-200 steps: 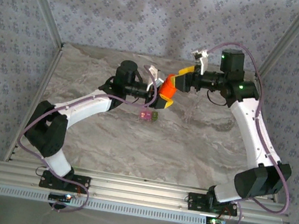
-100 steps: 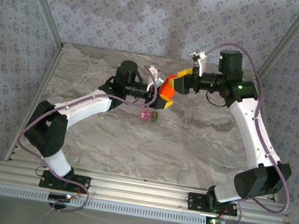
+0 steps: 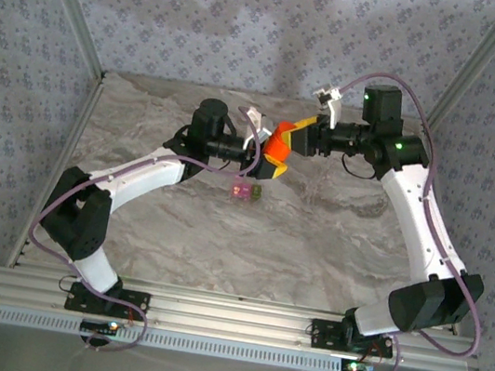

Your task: Sort the pills into containers

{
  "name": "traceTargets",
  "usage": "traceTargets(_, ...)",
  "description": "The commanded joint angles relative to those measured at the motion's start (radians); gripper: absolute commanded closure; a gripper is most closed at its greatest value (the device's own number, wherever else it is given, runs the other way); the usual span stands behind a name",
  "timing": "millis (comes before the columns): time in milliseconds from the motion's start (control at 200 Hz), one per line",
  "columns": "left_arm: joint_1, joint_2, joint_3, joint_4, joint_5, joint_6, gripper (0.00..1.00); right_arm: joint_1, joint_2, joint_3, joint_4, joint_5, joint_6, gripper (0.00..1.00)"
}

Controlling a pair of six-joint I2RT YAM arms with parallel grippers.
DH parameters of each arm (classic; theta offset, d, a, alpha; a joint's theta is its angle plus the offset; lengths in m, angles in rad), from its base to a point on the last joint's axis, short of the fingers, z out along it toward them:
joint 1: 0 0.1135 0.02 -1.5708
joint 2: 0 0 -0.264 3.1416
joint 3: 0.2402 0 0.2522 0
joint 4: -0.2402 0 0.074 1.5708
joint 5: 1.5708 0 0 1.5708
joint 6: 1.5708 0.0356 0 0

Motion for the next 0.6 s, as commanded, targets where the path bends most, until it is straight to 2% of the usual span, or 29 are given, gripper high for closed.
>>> traceTargets(0, -0.001, -0.007, 0.035, 0.032, -0.005, 0.006, 1.0, 0.028, -0.028, -0.019, -0.012, 0.045, 0.021, 0.49)
traceTargets(175, -0.013, -0.023, 0.018, 0.043, -0.146, 0.02, 1.0, 0.111, -0.03, -0.054, -0.006, 0.248, 0.088, 0.5)
traceTargets(310, -0.03, -0.036, -0.019, 0.114, -0.248, 0.016, 1.0, 0.156, -0.01, -0.083, 0.046, 0.402, 0.23, 0.52)
traceTargets(445, -0.043, -0.042, -0.049, 0.174, -0.306, 0.006, 1.0, 0.177, -0.012, -0.137, 0.156, 0.439, 0.326, 0.52)
traceTargets(595, -0.047, -0.039, -0.054, 0.172, -0.309, 0.007, 1.0, 0.188, -0.006, -0.126, 0.155, 0.428, 0.329, 0.49)
